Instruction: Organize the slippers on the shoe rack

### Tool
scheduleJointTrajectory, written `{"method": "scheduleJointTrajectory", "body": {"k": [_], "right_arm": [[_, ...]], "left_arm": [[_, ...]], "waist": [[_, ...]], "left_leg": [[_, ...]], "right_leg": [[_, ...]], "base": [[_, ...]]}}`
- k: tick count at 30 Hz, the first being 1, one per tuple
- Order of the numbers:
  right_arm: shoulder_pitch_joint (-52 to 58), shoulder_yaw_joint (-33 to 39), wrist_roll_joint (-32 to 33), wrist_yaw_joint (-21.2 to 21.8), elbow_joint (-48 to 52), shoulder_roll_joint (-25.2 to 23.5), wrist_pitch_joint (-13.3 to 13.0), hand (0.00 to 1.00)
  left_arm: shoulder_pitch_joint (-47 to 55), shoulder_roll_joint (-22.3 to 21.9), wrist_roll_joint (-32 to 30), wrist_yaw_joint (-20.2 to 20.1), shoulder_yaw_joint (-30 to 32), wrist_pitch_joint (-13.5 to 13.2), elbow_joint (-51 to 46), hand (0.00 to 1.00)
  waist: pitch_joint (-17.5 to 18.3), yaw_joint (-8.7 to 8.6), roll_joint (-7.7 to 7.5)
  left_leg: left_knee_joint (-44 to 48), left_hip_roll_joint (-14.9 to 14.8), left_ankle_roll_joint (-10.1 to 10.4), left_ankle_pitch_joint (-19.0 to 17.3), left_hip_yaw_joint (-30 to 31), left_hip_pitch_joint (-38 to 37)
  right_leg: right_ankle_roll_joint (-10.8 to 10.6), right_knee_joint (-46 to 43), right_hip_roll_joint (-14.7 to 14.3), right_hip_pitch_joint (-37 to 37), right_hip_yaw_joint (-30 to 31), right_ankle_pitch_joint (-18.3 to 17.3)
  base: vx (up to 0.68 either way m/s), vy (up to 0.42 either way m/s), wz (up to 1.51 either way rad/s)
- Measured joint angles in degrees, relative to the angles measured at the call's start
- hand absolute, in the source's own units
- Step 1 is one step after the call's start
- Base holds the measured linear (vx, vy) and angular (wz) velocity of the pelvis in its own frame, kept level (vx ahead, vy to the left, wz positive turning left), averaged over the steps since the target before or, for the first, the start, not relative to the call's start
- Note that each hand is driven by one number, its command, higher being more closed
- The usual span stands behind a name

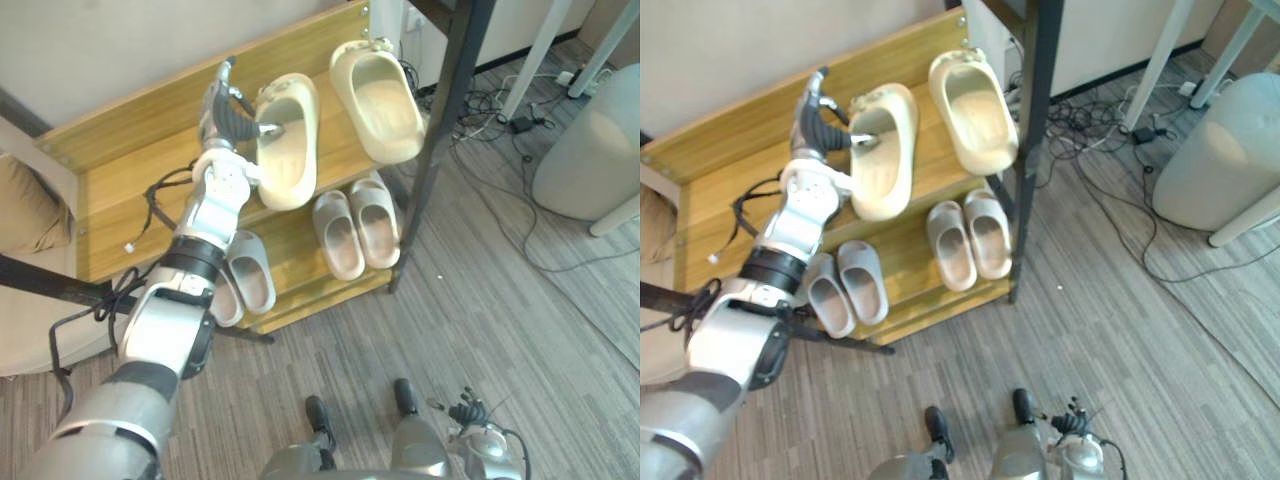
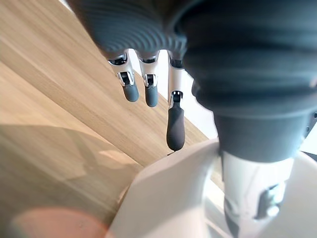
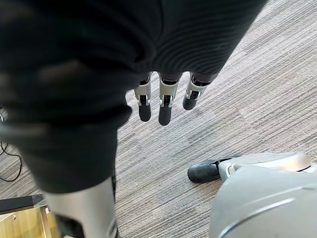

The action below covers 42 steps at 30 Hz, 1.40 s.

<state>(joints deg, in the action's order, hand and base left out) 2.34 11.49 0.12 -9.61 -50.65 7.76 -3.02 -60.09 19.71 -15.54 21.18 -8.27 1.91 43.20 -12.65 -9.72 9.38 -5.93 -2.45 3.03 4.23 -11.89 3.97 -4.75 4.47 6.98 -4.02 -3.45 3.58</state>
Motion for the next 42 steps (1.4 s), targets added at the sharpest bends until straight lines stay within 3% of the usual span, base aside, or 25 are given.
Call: {"method": "scheduleJointTrajectory", "body": {"k": [14,23,31,42], "right_arm": [[0.01,-1.31,-0.07,0.01,-0.04,0.82,0.06,0.00],[0.10,-2.78,-0.12,-0.01,-0.05,1.27,0.11,0.00],[1.04,-3.23,-0.24,0.03,-0.03,1.73,0.65,0.00],[0.04,-7.39,-2.44,0.19,0.19,2.36,2.11,0.00]], "left_arm": [[0.43,-0.97,3.09,1.45,0.20,-0.41,-7.67,0.00],[7.46,-1.04,7.07,3.77,1.86,-2.37,-21.00,0.00],[19.10,-3.82,15.92,3.22,3.97,-5.55,-31.69,0.00],[35.13,-6.57,31.81,-0.63,2.07,-8.40,-37.50,0.00]], "waist": [[0.00,0.56,0.00],[0.06,0.68,0.07],[0.10,2.38,0.06],[0.98,5.07,-0.07]], "left_leg": [[0.02,0.22,-0.03,0.39,1.80,0.92],[0.01,0.23,0.01,0.60,2.60,0.98],[0.01,0.24,0.18,0.80,4.76,0.45],[-0.01,0.02,0.44,0.94,6.66,0.00]], "right_leg": [[-0.11,-0.14,0.20,0.05,-1.45,-0.12],[-0.14,-0.28,0.21,0.29,-2.22,-0.23],[0.01,-0.22,0.22,2.08,-4.61,-0.76],[0.21,0.55,-0.14,4.17,-7.30,-1.17]], "base": [[-0.01,0.001,0.06],[-0.01,0.003,0.04],[-0.01,0.002,0.13],[0.00,-0.006,0.12]]}}
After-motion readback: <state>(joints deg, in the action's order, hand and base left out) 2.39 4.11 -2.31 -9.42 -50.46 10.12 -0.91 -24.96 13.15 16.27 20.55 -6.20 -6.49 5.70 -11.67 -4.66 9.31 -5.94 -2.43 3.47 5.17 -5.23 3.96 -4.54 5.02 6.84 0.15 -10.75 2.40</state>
